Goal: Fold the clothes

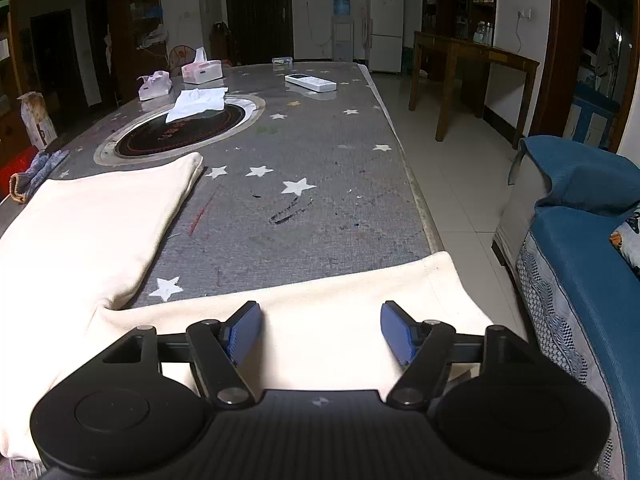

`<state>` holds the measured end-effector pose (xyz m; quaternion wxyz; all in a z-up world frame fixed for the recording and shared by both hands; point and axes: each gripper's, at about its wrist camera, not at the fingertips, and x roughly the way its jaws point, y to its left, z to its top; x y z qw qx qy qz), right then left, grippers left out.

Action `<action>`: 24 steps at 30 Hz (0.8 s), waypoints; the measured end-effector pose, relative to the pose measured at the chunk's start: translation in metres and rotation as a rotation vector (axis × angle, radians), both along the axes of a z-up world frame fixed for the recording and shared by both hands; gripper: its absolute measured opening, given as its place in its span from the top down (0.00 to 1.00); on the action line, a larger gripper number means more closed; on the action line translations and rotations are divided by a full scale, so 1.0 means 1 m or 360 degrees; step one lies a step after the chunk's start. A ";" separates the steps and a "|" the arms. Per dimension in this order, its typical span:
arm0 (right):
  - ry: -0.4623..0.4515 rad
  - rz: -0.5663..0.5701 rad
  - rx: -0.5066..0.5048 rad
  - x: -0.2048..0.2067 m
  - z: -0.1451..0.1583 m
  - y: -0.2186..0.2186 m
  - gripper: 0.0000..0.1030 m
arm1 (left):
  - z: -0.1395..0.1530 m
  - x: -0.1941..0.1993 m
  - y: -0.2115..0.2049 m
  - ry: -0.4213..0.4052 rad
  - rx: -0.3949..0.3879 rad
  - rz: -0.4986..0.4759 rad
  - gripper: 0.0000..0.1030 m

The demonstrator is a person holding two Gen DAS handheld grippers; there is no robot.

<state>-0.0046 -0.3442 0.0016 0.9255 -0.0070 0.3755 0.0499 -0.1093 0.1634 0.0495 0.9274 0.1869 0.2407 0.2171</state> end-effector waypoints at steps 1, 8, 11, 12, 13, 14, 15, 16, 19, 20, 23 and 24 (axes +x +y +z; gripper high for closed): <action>0.0002 -0.0001 -0.0002 0.001 0.000 0.000 0.32 | -0.002 0.002 0.003 -0.0005 0.0032 0.0019 0.87; 0.0011 -0.0006 -0.0011 0.002 0.000 0.002 0.31 | 0.000 0.015 0.034 0.0033 -0.0128 0.0138 0.83; 0.0015 -0.0005 -0.0016 0.003 0.000 0.003 0.30 | 0.004 0.018 0.045 0.0105 -0.0450 0.0086 0.75; 0.0016 0.0001 -0.0020 0.003 0.001 0.004 0.31 | 0.003 0.020 0.045 0.0133 -0.0526 0.0056 0.71; 0.0017 0.0010 -0.0023 0.003 0.002 0.005 0.32 | 0.002 0.021 0.045 0.0159 -0.0566 0.0026 0.57; 0.0016 0.0025 -0.0026 0.003 0.004 0.007 0.33 | 0.000 0.023 0.043 0.0187 -0.0590 -0.0004 0.47; 0.0014 0.0047 -0.0024 0.002 0.007 0.010 0.34 | -0.002 0.024 0.041 0.0212 -0.0600 -0.0030 0.47; 0.0007 0.0090 -0.0004 0.001 0.013 0.015 0.36 | -0.004 0.026 0.039 0.0237 -0.0591 -0.0049 0.46; -0.0023 0.0242 0.0035 -0.003 0.032 0.036 0.36 | -0.012 0.031 0.036 0.0295 -0.0552 -0.0061 0.46; -0.0035 0.0308 0.0038 -0.004 0.039 0.046 0.36 | -0.014 0.034 0.038 0.0309 -0.0555 -0.0060 0.46; -0.0037 0.0567 0.0062 -0.007 0.056 0.087 0.36 | -0.024 0.037 0.048 0.0356 -0.0619 -0.0069 0.46; -0.0029 0.0660 0.0064 -0.008 0.060 0.104 0.36 | -0.025 0.037 0.051 0.0363 -0.0637 -0.0082 0.47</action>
